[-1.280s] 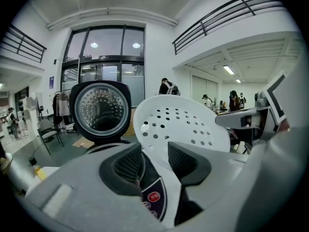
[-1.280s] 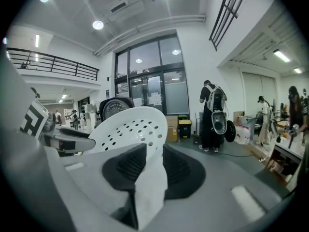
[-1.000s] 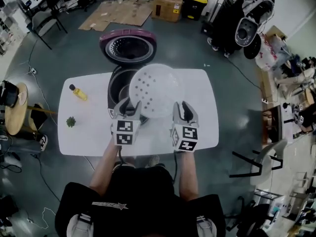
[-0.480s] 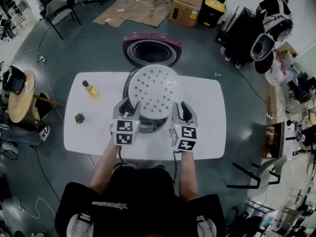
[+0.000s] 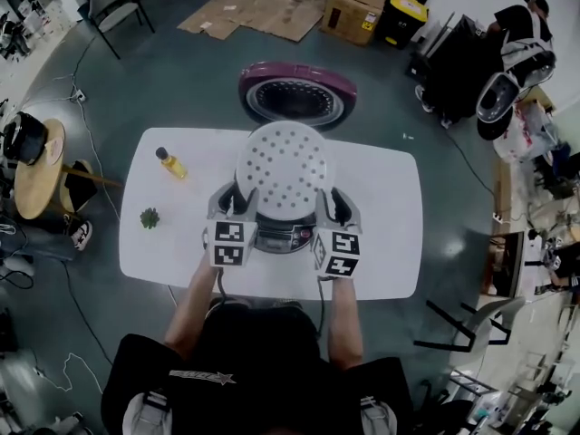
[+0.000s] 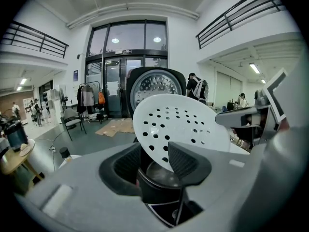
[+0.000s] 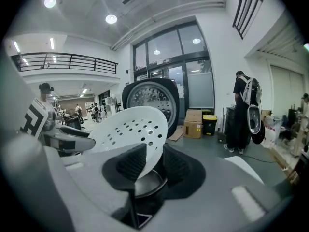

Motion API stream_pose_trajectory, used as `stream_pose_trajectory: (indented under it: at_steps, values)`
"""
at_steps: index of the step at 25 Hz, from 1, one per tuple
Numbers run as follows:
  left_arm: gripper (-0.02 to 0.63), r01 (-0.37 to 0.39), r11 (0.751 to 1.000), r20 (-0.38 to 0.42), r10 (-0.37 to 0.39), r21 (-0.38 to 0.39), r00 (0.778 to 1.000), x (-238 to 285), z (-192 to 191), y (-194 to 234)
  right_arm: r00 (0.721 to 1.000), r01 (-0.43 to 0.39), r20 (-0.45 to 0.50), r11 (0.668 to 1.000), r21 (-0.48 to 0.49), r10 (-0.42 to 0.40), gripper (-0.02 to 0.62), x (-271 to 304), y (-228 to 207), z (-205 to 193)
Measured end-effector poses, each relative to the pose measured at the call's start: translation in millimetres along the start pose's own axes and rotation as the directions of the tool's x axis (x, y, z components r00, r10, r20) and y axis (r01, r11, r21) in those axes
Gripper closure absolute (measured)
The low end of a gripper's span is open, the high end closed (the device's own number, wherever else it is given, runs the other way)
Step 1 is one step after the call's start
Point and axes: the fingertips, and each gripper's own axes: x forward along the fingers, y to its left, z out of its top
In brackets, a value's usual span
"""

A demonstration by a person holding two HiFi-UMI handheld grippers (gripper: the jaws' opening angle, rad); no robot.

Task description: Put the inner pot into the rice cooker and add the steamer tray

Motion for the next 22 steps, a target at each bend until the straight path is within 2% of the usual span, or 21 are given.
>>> stream_pose_trajectory:
  at_steps: [11,22]
  values:
    - [0.420,0.013,1.000,-0.087,-0.015,-0.018,0.996,25,-33,12,0.995,0.002,-0.099,1.000,0.015,-0.001,0.485,27,5,-31]
    - [0.416,0.037,0.999,-0.193,-0.035,0.006,0.980,38,-58,8,0.983,0.011,-0.184,0.999,0.035,-0.005,0.483,35,1,-60]
